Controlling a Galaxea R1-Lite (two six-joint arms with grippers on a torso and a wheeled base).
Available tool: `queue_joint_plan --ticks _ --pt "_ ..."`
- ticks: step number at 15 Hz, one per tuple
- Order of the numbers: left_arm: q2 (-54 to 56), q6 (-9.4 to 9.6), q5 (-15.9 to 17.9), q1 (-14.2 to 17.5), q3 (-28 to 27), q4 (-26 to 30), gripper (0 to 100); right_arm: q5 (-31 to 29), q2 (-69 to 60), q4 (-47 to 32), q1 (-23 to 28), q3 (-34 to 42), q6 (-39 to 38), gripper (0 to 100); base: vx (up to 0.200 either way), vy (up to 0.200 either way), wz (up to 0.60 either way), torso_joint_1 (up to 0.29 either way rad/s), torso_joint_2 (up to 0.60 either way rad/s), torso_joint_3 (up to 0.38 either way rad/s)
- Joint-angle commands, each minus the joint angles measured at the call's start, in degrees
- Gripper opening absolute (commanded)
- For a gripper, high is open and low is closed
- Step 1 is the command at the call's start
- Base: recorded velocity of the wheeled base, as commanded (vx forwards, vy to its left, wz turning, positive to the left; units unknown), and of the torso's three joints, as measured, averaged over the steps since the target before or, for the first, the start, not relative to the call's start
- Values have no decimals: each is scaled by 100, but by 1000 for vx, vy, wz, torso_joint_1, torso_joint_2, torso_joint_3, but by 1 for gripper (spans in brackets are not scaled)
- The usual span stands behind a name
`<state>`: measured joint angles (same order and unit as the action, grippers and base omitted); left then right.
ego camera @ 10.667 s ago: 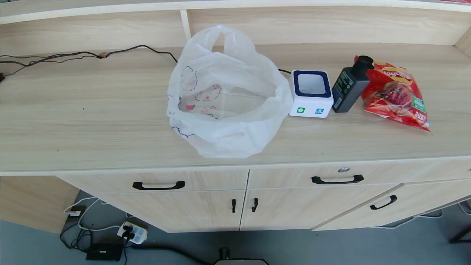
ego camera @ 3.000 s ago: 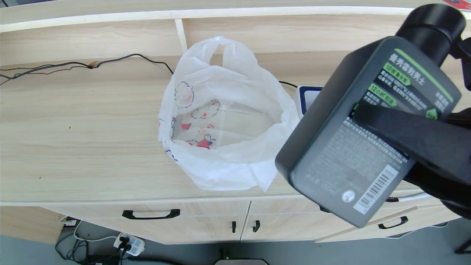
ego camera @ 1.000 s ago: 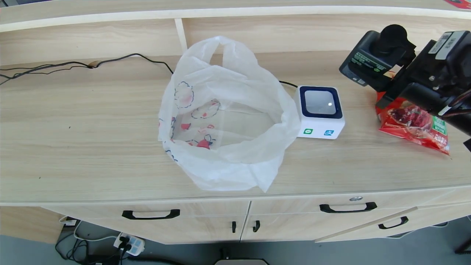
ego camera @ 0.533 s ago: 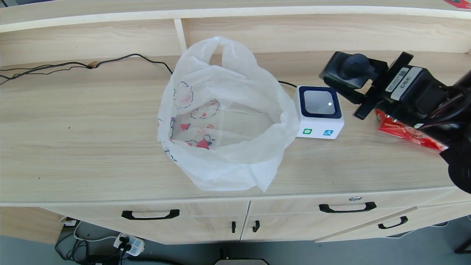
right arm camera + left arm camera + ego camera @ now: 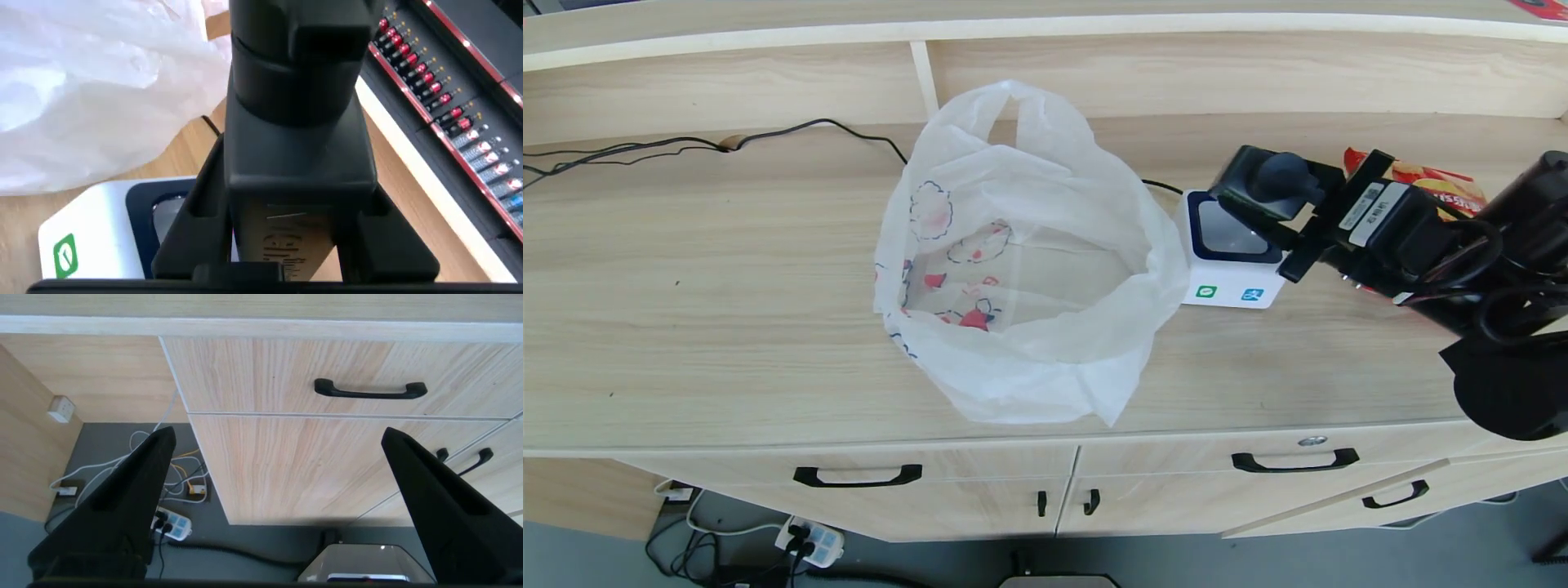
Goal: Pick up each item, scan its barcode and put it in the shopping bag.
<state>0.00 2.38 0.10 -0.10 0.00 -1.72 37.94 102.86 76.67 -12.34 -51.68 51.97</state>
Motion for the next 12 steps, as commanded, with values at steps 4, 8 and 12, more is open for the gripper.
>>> queue_joint_plan --ticks 4,8,12 --pt "-9 8 -1 1 0 14 100 -76 -82 -11 153 -106 -134 0 0 0 0 0 0 0" --pt "-9 -18 -1 -8 0 31 100 -559 -487 -3 56 44 -556 0 0 0 0 0 0 0" --pt "0 -27 -1 -8 0 40 100 -2220 -636 -47 -1236 -299 -2226 0 0 0 0 0 0 0"
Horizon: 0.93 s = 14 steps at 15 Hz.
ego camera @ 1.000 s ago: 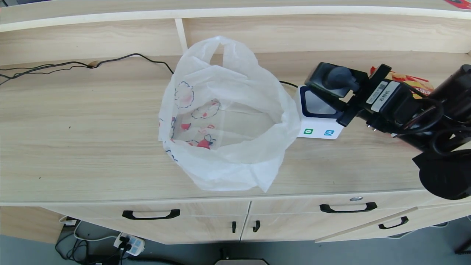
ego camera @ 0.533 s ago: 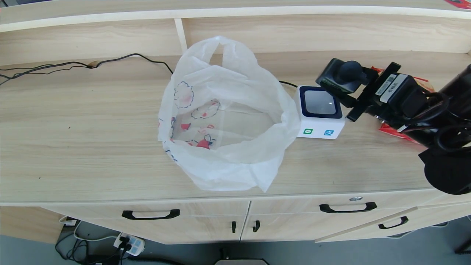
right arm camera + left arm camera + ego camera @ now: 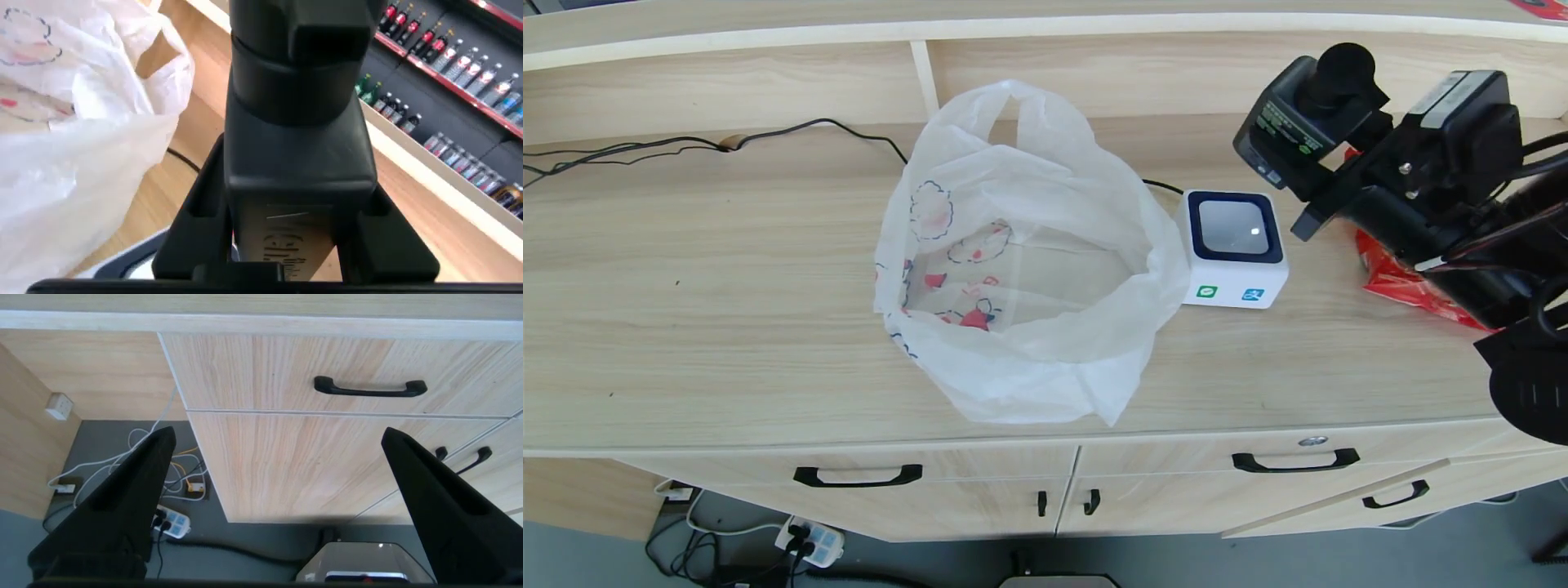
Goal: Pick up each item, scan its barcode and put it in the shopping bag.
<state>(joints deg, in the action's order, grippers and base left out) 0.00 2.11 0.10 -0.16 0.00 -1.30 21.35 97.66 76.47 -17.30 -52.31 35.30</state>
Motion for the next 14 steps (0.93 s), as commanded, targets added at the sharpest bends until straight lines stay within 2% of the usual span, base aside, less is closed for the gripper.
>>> queue_joint_plan --ticks 1,5,9,11,14 --pt "-9 -18 -1 7 0 -1 100 -1097 -107 -124 -1197 -420 -982 0 0 0 0 0 0 0" --pt "-9 18 -1 -2 0 7 100 -2469 104 -335 -2621 -473 -2634 0 0 0 0 0 0 0" --pt "-9 0 -1 -2 0 7 100 -2477 368 -625 -2884 -570 -3249 0 0 0 0 0 0 0" --pt "-9 0 8 -2 0 7 100 -2530 719 -625 -3043 -921 -3636 0 0 0 0 0 0 0" --pt "-9 -9 -1 -2 0 7 100 -2890 1238 -800 -2955 -1607 -4128 0 0 0 0 0 0 0"
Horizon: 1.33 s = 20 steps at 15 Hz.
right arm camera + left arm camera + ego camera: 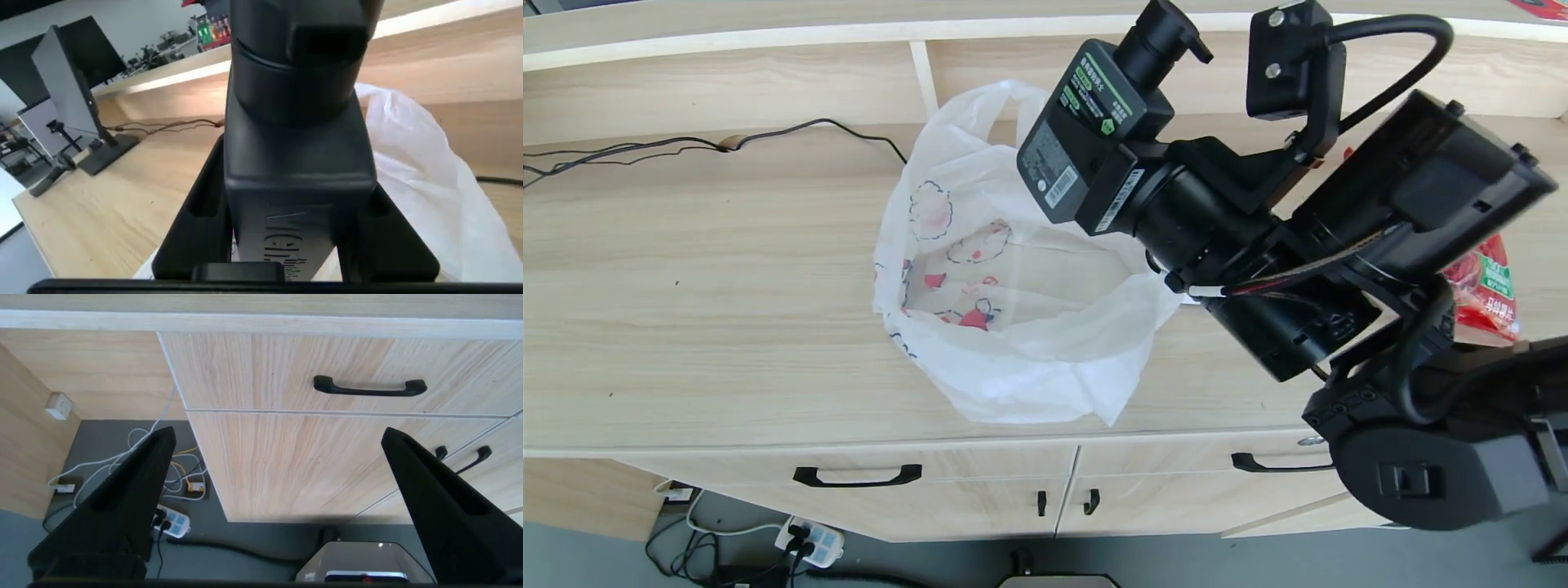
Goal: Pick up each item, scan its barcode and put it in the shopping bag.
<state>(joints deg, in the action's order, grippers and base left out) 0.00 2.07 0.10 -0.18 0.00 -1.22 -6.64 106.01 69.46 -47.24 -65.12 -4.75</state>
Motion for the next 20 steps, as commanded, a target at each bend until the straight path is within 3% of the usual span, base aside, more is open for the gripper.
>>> queue_joint_plan --ticks 1,7,20 --pt "-9 -5 -1 1 0 -1 100 -109 579 -161 30 -545 -316 0 0 0 0 0 0 0" --pt "0 4 8 1 0 -1 100 -100 693 -223 -66 -414 -606 0 0 0 0 0 0 0" --pt "-9 12 -1 1 0 -19 100 -100 719 -1312 -66 -343 -878 0 0 0 0 0 0 0"
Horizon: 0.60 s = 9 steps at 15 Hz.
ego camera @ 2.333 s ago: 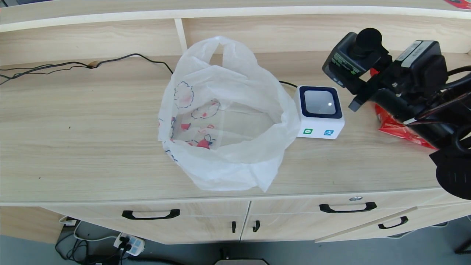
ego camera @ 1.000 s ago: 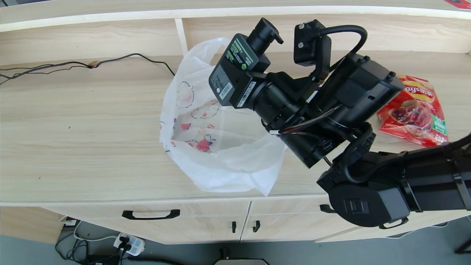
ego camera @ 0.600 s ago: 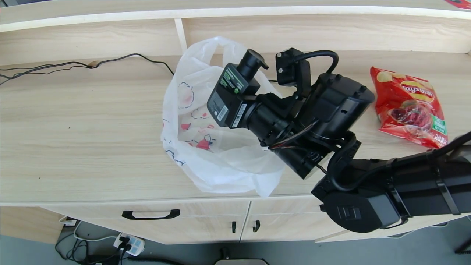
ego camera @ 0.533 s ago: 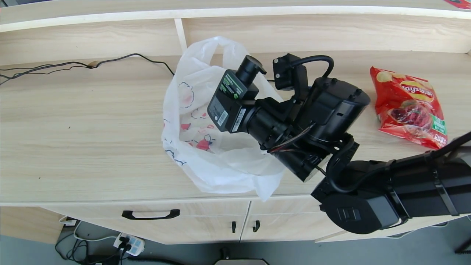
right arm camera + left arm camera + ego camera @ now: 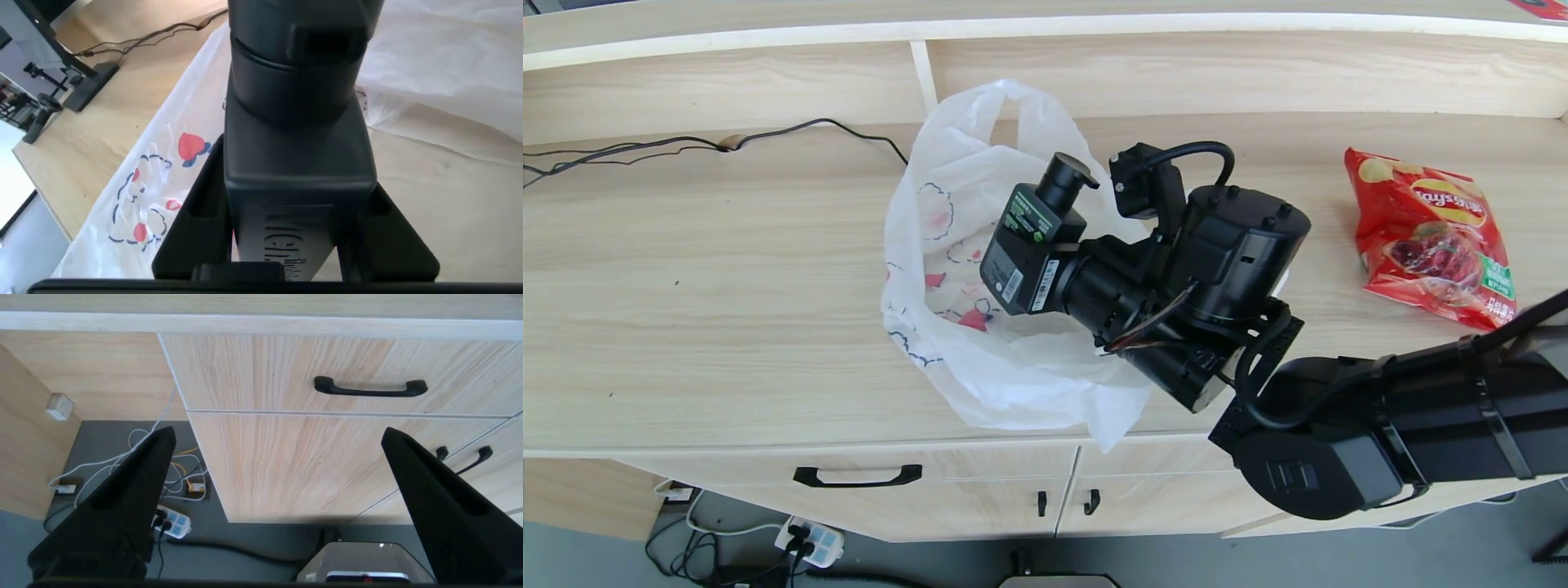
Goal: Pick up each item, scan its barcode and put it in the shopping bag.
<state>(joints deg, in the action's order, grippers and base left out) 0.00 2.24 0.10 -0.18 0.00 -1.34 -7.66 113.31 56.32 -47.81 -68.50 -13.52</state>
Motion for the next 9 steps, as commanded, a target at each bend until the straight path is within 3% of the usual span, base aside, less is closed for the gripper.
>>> queue_joint_plan --ticks 1,4,5,9 --pt "0 4 -1 1 0 -7 100 1 -11 2 -44 21 -10 0 0 0 0 0 0 0" --pt "0 4 -1 1 0 -7 100 1 -20 2 -97 74 -10 0 0 0 0 0 0 0" --pt "0 4 -1 1 0 2 100 1 -20 2 -88 82 -10 100 0 0 0 0 0 0" --pt "0 4 -1 1 0 2 100 -17 -20 37 -88 74 7 100 0 0 0 0 0 0"
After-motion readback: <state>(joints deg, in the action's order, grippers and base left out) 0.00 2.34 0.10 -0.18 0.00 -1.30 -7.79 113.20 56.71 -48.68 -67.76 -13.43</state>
